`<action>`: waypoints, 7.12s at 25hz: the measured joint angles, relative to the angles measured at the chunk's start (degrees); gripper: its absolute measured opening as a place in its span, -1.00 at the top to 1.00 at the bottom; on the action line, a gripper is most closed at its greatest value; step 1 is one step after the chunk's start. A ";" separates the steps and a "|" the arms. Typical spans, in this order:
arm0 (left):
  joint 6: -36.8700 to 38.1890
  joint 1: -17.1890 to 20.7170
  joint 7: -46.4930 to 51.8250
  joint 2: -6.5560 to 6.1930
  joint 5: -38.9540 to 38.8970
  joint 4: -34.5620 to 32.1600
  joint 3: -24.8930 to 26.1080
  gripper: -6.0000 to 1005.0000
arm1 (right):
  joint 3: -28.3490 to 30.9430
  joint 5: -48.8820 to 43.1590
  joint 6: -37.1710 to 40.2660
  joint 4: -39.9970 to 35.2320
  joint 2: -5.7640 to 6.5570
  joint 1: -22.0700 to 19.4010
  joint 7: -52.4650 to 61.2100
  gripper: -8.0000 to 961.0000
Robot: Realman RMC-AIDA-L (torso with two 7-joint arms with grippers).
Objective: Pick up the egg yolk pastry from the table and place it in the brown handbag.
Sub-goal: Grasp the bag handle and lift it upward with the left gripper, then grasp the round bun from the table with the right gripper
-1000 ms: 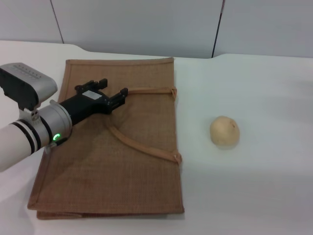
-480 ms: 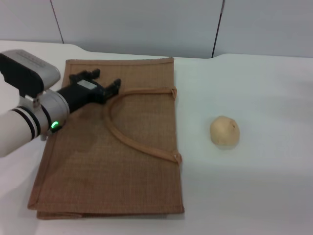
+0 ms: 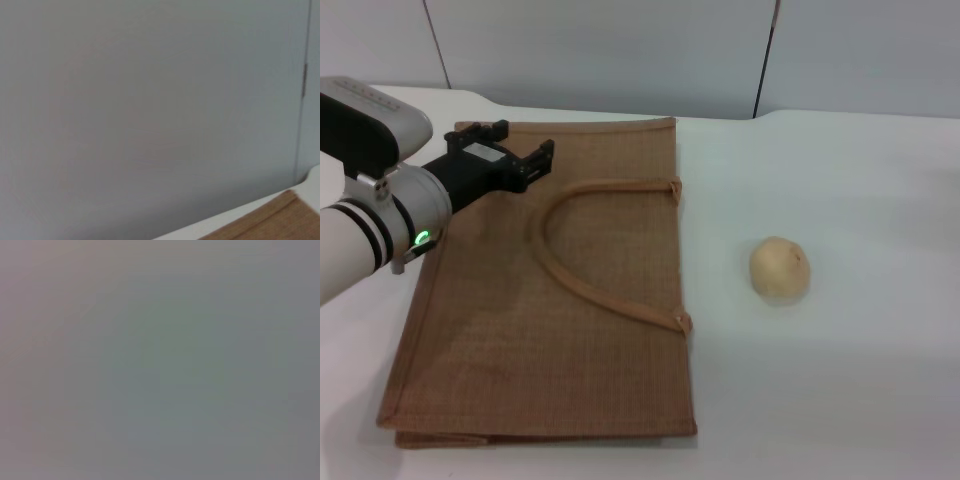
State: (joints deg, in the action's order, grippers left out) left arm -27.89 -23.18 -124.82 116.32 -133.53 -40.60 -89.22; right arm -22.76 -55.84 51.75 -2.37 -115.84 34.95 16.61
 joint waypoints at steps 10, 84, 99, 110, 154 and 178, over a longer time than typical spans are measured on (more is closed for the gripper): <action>0.63 -0.09 28.67 -0.42 24.33 -4.76 -0.47 -0.30 | 0.00 0.03 0.00 0.00 0.00 0.08 0.00 -0.86; -5.94 -5.92 69.35 0.04 68.80 -8.05 3.18 0.50 | 0.09 0.12 -1.39 0.26 0.00 1.36 0.09 -0.86; -6.41 -5.41 69.42 -0.32 70.58 -13.35 3.26 0.76 | 0.08 0.02 -1.39 0.42 0.00 1.23 0.09 -0.86; -23.15 -5.26 71.47 -0.08 78.84 -31.51 16.14 0.76 | -3.06 -6.51 -1.03 2.39 -0.15 3.10 1.87 -0.86; -43.48 -11.87 77.19 -0.14 88.27 -55.90 23.48 0.76 | -8.87 -68.22 19.75 -20.20 0.05 5.05 57.00 -0.88; -43.47 -13.16 77.60 -0.12 88.34 -55.91 23.13 0.76 | -13.58 -68.34 13.52 -15.08 0.08 8.16 57.53 -0.87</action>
State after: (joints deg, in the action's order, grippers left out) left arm -71.36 -36.34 -47.22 116.20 -45.19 -96.50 -66.09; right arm -36.35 -124.19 65.27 -17.45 -115.76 43.10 74.14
